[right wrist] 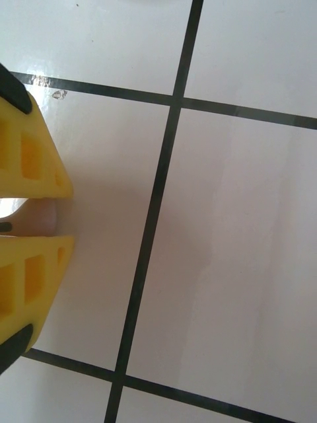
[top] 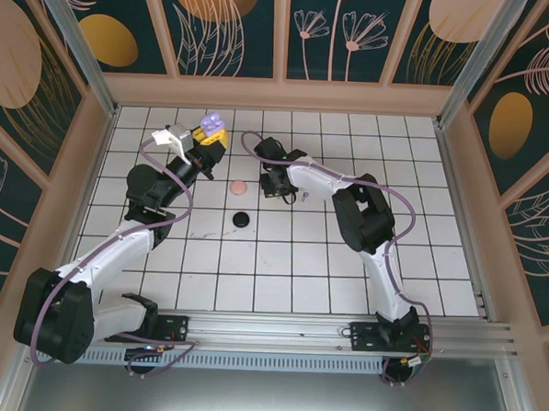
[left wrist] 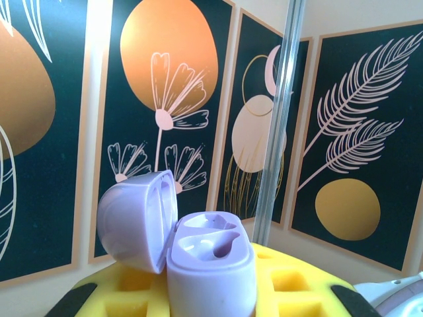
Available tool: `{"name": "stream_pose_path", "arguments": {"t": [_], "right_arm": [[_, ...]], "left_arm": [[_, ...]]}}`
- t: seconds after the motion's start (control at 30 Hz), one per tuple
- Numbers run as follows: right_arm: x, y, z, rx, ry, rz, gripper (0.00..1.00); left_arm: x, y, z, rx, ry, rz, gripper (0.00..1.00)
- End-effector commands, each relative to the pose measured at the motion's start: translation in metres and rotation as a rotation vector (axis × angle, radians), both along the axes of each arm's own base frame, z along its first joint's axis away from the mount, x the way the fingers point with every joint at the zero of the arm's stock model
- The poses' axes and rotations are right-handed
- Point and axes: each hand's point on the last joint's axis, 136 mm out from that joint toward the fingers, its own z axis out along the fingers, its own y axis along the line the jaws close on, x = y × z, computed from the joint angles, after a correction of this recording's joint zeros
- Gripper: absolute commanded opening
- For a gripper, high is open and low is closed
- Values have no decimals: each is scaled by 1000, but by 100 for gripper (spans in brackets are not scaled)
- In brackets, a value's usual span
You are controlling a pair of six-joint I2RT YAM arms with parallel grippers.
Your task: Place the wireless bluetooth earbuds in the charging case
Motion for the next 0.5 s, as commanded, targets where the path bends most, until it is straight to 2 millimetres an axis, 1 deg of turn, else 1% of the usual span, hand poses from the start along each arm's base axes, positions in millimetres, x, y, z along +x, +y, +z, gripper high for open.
{"name": "stream_pose_path", "arguments": {"t": [0.0, 0.13, 0.23, 0.37, 0.47], "right_arm": [[-10, -5, 2, -19, 2, -3, 17], [-8, -9, 30, 0, -52, -12, 17], [-8, -12, 52, 21, -92, -18, 17], [-7, -16, 82, 53, -146, -25, 16], [-8, -21, 105, 75, -188, -32, 16]], "left_arm": [[-5, 2, 10, -24, -39, 2, 0], [-3, 5, 9, -23, -39, 22, 2], [-5, 3, 5, 1, -63, 23, 0], [-13, -3, -1, 43, -124, 5, 0], [-23, -11, -11, 88, -191, 0, 0]]}}
